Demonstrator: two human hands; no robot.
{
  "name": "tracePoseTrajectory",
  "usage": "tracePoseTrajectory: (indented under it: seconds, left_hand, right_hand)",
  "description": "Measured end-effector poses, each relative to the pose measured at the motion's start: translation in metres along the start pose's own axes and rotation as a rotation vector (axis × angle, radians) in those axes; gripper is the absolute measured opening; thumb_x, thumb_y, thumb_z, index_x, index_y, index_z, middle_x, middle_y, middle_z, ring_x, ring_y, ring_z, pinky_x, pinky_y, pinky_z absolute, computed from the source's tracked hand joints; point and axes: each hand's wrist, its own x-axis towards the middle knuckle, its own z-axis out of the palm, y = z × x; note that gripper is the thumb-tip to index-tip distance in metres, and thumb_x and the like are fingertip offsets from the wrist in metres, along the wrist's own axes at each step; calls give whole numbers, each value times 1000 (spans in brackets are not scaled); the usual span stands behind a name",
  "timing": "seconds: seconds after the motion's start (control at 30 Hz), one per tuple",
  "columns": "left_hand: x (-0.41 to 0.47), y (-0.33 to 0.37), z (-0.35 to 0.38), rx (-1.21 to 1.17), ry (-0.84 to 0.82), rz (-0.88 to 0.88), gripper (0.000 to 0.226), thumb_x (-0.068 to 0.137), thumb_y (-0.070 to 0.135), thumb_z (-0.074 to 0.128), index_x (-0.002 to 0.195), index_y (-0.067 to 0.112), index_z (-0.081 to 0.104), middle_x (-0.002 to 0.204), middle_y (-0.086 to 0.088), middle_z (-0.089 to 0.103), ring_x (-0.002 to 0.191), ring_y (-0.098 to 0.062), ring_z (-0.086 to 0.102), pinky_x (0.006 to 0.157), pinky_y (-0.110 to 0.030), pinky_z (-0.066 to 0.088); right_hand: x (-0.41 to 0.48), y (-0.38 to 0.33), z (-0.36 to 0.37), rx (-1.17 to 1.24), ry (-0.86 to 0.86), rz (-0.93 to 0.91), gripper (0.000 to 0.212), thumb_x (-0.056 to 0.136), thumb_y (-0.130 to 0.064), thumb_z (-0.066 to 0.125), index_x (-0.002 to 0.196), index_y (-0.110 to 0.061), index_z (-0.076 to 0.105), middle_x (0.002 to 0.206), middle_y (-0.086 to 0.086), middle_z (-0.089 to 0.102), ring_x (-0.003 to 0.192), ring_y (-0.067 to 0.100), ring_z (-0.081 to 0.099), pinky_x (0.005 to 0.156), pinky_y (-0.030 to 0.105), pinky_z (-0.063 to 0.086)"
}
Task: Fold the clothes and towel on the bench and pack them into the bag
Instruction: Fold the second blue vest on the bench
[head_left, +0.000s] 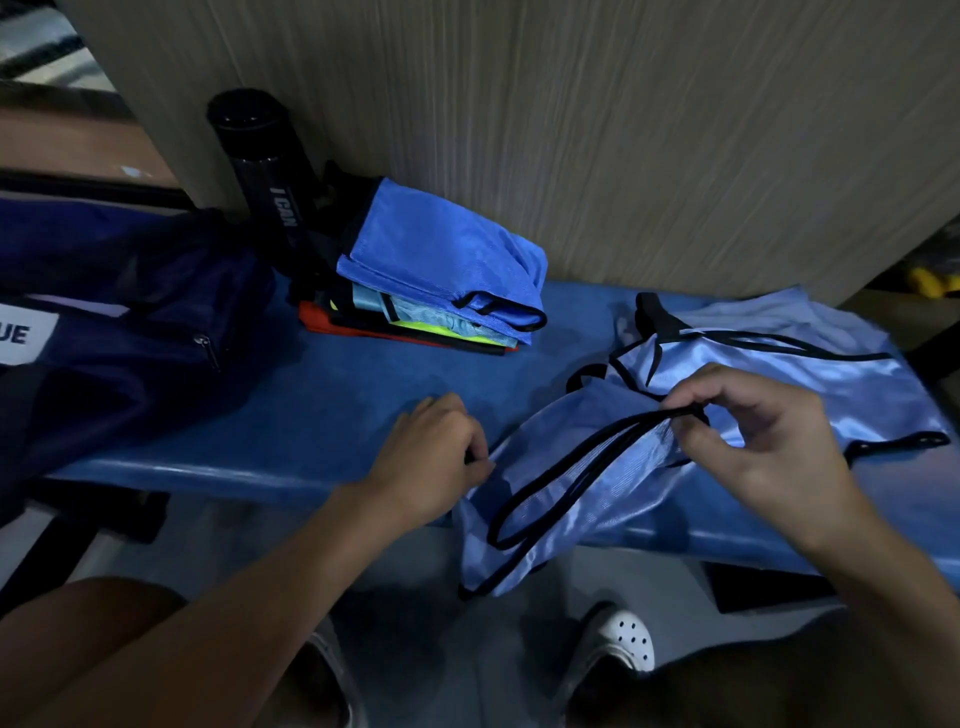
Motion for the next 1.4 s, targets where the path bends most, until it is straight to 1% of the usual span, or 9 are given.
tracePoseTrajectory:
  seconds: [0.13, 0.27, 0.33, 0.47, 0.6, 0.77, 0.93, 1.13, 1.4]
  left_hand:
    - [-1, 5, -5, -33, 104, 20, 11, 94, 24, 62, 84, 21, 62, 85, 2, 61, 84, -26, 61, 77, -42, 49]
    - [3, 10, -35, -23, 515, 171, 12, 97, 25, 52, 92, 15, 57, 68, -2, 59, 64, -31, 57, 57, -44, 47]
    - [3, 10, -42, 13, 440, 273, 12, 94, 26, 56, 91, 16, 62, 77, 4, 61, 71, -22, 57, 65, -39, 46]
    - [-2, -14, -32, -192, 69, 88, 40, 95, 33, 63, 64, 9, 54, 54, 4, 40, 51, -11, 38, 54, -27, 32]
    - [7, -36, -26, -174, 252, -14, 12, 93, 16, 65, 86, 7, 67, 83, -2, 57, 74, -17, 54, 73, -32, 45]
    - [13, -48, -12, -20, 164, -166, 37, 87, 32, 74, 105, 0, 68, 107, -14, 58, 98, -32, 56, 90, -42, 46]
    - [11, -36, -9, -45, 229, -122, 16, 92, 22, 69, 83, 12, 62, 86, -5, 58, 82, -26, 55, 72, -38, 46]
    - [6, -24, -28, -94, 301, -39, 10, 99, 9, 48, 91, 12, 42, 56, -3, 40, 51, -24, 36, 50, -40, 32]
    - [9, -36, -30, -482, 110, -235, 25, 92, 13, 68, 78, -8, 68, 58, -7, 58, 51, -17, 52, 52, -22, 42]
  right_hand:
    - [1, 0, 0, 0, 22, -12, 20, 77, -4, 61, 81, -22, 69, 75, 1, 64, 75, 20, 60, 74, 23, 49]
    - [4, -2, 1, 31, 102, -69, 29, 78, -3, 62, 81, -31, 66, 78, 0, 65, 78, 20, 61, 78, 22, 49]
    - [4, -3, 2, 30, 109, -79, 29, 78, -3, 62, 81, -32, 65, 80, -2, 66, 79, 18, 62, 79, 24, 49]
    - [3, 0, 5, 1, 58, -40, 26, 78, -4, 61, 81, -30, 67, 78, -1, 64, 78, 28, 59, 77, 34, 49]
    - [3, -1, 8, -25, 26, -29, 26, 78, -6, 61, 81, -31, 66, 78, -5, 64, 77, 23, 60, 76, 29, 48]
    - [5, -2, 15, -18, 10, -11, 26, 77, -8, 61, 81, -33, 67, 78, -8, 65, 76, 15, 61, 76, 24, 48]
    - [8, -3, 20, -22, -15, -1, 24, 77, -9, 61, 82, -31, 67, 78, -9, 65, 73, 11, 59, 72, 17, 45]
    - [11, -5, 25, -14, -15, 0, 23, 77, -10, 62, 81, -33, 66, 80, -8, 66, 73, 9, 59, 71, 14, 45]
    - [12, -4, 30, -31, -47, -7, 31, 80, -1, 66, 83, -32, 66, 82, -8, 66, 77, 11, 62, 72, 17, 48]
